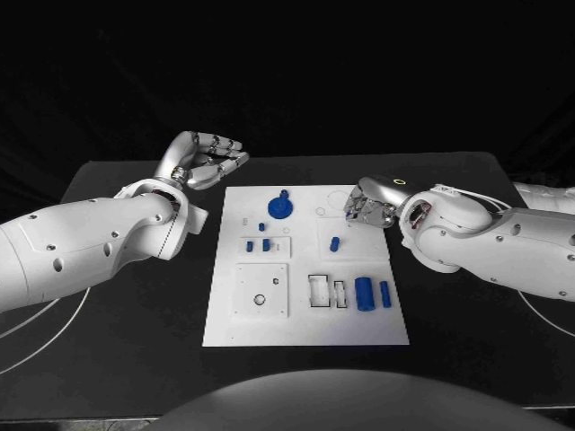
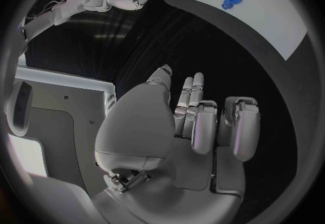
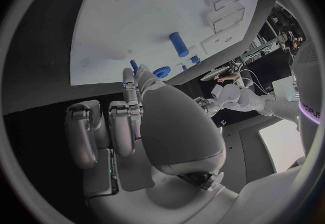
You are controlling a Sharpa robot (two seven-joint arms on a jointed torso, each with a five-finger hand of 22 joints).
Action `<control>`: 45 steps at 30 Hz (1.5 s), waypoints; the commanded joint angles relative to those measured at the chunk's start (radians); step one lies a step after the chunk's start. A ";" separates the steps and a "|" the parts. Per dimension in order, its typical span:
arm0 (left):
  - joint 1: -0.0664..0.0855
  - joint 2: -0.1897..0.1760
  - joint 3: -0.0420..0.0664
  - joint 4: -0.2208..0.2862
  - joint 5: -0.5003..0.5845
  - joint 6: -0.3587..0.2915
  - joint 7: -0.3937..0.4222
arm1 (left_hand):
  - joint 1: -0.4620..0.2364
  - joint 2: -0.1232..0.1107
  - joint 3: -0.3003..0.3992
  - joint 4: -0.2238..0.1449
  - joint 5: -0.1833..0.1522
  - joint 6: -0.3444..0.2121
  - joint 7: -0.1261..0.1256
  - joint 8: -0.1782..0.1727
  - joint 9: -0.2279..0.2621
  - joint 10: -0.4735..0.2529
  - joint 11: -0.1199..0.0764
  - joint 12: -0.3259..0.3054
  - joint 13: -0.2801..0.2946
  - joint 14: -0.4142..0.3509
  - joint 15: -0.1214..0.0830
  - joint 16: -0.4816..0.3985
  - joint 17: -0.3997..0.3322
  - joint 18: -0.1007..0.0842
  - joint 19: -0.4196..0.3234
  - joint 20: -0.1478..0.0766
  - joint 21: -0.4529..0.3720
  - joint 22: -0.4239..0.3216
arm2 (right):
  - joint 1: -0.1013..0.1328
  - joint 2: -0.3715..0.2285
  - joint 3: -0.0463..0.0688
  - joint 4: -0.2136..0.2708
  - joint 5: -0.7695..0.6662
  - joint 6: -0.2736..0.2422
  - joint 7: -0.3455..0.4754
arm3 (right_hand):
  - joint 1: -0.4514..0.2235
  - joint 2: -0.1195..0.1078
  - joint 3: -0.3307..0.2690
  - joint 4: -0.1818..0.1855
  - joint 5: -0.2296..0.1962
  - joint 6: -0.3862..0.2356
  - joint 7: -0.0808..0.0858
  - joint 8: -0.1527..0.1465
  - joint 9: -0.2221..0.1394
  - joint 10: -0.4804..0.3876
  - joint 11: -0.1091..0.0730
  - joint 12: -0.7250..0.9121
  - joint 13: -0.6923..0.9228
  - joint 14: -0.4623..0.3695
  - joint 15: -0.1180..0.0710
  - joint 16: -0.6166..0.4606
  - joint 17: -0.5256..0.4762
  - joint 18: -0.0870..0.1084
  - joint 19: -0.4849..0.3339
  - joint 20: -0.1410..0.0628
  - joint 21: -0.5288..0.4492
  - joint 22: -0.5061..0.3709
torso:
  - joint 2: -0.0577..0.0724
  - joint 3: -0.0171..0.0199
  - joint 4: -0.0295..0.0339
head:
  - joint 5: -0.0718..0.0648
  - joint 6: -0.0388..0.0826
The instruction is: Assemble the parts on the task board
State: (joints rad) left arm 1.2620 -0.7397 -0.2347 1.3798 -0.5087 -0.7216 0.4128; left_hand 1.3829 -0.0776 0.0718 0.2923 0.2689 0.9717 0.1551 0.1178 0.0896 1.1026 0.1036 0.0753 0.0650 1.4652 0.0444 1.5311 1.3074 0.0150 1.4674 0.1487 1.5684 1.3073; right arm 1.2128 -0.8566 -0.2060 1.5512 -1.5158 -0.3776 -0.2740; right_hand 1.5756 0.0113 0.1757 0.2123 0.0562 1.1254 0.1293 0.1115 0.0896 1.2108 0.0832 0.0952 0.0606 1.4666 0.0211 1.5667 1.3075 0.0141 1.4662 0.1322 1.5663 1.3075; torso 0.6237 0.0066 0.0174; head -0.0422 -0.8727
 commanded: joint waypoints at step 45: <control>0.000 0.036 0.001 -0.034 0.004 0.037 0.013 | 0.002 0.013 -0.008 0.000 0.007 0.009 -0.002 -0.005 -0.002 0.006 -0.002 -0.004 0.000 0.068 -0.008 0.001 0.173 -0.015 0.103 -0.003 0.002 0.263 | -0.009 0.140 0.000 0.142 0.006 0.119 0.158 | 0.012 -0.001 0.025 -0.004 0.007 -0.004 0.015 -0.013 -0.001 0.005 0.008 -0.024 -0.001 0.104 0.011 0.004 0.263 -0.014 0.105 0.007 0.004 0.263 | -0.001 -0.0014 0.0011 | 0.057 0.000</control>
State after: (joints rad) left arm 1.2620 -0.7062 -0.2349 1.3436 -0.5085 -0.6998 0.4139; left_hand 1.3868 -0.0737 0.0718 0.2923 0.2727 0.9753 0.1515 0.1179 0.0889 1.1026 0.1035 0.0753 0.0649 1.4652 0.0445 1.5311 1.3079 0.0150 1.4674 0.1486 1.5684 1.3073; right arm 1.2080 -0.7193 -0.2054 1.6963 -1.4821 -0.3113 -0.1534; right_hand 1.5784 0.0142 0.1950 0.2095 0.0601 1.1220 0.1395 0.0960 0.0871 1.2133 0.0860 0.0757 0.0605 1.4633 0.0254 1.5667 1.3073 0.0141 1.4662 0.1323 1.5663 1.3079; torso 0.6222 0.0048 0.0184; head 0.0144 -0.8727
